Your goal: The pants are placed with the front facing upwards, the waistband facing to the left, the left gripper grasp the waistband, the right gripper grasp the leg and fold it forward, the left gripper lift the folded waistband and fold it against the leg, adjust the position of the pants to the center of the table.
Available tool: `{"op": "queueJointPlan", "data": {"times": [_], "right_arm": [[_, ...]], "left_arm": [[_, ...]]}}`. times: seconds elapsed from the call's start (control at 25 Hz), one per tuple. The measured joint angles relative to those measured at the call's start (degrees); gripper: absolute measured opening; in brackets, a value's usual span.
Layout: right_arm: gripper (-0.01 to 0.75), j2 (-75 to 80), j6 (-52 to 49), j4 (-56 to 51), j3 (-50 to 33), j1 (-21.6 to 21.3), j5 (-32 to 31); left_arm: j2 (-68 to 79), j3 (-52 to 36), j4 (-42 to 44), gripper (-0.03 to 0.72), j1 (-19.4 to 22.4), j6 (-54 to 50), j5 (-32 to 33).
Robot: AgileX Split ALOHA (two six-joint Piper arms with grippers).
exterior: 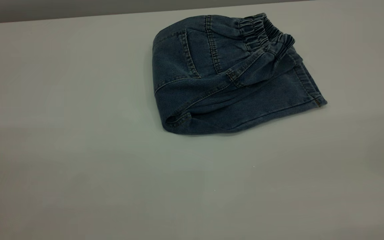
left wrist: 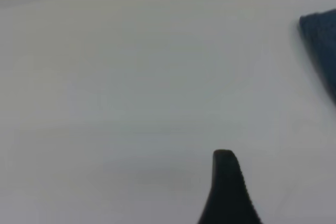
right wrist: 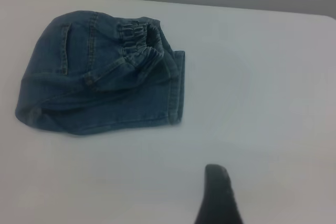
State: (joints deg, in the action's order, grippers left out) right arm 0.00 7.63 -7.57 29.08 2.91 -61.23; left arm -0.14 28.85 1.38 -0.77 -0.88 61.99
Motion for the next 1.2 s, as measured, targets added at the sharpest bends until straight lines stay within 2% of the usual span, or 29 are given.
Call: {"op": "queueJointPlan", "data": {"times": [0.24,0.36,1.2], "right_arm": [[0.427,0.0,0.0,-0.1,0.0,0.0,0.0],[0.427,0.0,0.0,-0.1,0.0,0.0,0.0],[0.427,0.0,0.0,0.0,0.0,0.0,0.0]], "left_arm": [[0.1,0.0,0.0,0.44,0.1,0.1,-0.3],[0.5,0.0,0.0,0.44,1.9,0.1,-0.3],[0.5,0.0,0.0,0.44,2.0,0.1,-0.2]]}}
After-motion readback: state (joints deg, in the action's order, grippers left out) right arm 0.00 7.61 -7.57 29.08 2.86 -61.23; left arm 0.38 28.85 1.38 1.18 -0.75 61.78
